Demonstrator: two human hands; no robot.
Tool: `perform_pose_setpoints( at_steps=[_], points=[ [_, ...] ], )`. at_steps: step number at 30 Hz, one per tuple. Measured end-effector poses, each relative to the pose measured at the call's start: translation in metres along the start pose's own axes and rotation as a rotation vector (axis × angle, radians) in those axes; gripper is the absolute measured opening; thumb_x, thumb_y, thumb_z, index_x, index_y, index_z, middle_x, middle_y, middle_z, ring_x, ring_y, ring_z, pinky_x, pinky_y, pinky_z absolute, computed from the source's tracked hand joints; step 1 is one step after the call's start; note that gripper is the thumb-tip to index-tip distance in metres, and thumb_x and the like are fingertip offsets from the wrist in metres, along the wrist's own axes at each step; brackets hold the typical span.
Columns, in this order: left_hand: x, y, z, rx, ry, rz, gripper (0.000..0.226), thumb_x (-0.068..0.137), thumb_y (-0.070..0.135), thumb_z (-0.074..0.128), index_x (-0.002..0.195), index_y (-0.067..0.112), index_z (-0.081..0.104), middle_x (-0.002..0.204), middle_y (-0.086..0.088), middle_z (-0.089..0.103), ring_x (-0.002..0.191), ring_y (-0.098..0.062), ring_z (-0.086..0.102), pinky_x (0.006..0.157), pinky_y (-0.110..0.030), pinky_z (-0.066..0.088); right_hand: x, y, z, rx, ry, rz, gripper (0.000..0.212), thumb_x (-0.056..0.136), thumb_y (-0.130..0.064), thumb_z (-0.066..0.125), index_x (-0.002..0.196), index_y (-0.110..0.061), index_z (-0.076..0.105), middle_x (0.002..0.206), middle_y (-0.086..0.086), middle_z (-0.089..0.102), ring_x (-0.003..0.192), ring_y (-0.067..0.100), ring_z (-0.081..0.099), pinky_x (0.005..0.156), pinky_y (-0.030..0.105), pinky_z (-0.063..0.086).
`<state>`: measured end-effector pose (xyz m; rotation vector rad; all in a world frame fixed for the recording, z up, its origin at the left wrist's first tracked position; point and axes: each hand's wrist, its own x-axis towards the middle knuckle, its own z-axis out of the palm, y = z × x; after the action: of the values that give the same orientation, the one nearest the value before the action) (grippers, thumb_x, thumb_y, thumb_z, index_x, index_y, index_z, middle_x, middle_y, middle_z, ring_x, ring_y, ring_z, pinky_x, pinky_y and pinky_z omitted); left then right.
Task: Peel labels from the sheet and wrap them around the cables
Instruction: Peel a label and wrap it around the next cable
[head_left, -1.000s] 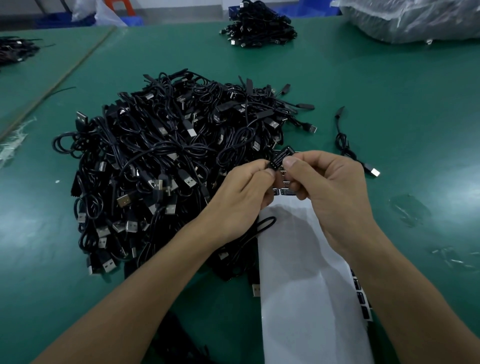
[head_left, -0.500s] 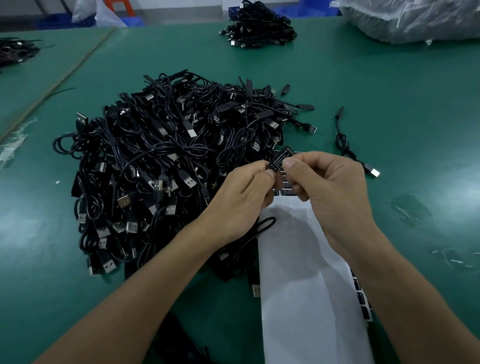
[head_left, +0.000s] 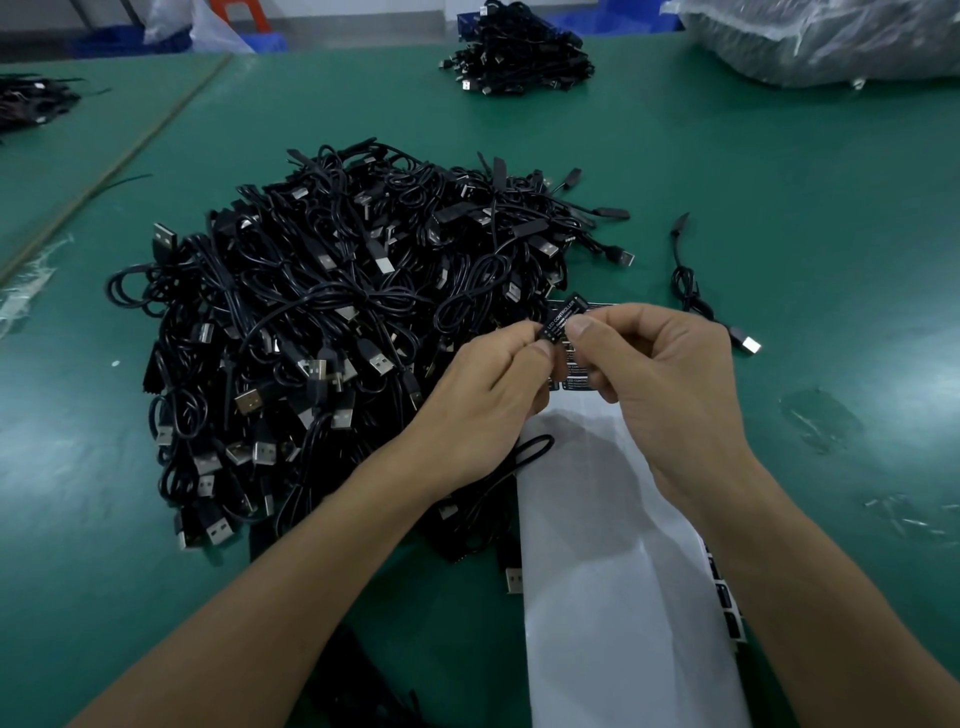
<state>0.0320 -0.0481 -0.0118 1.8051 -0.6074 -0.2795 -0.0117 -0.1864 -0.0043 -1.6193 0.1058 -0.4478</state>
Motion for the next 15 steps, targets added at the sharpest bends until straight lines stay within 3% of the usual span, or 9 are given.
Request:
perform_pose_setpoints(
  at_steps=[7, 15],
  points=[
    [-0.0008, 0.0001, 0.0000, 0.012, 0.003, 0.007, 0.032, 0.104, 0.013, 0.035, 0.078, -0.006, 0.042, 0.059, 0.006, 0.038, 0.056, -0.011, 0.033, 0.052, -0.029, 0.031, 0.0000, 0.0001, 0.0003, 0.019, -0.013, 0.017, 0.034, 0.091, -0.010, 0.070, 0.063, -0.029, 0.074, 0.058, -0.011, 0.065, 0.052, -0.001, 0.052, 0.053, 0.012, 0.044],
    [-0.0005, 0.0003, -0.0003, 0.010, -0.010, 0.019, 0.030, 0.100, 0.021, 0.035, 0.075, 0.007, 0.045, 0.060, 0.008, 0.039, 0.059, -0.015, 0.035, 0.055, -0.034, 0.030, 0.0006, 0.0007, -0.0003, 0.003, -0.011, -0.004, 0.028, 0.091, -0.010, 0.070, 0.068, -0.026, 0.074, 0.059, -0.012, 0.066, 0.051, -0.001, 0.052, 0.053, 0.011, 0.043]
  ],
)
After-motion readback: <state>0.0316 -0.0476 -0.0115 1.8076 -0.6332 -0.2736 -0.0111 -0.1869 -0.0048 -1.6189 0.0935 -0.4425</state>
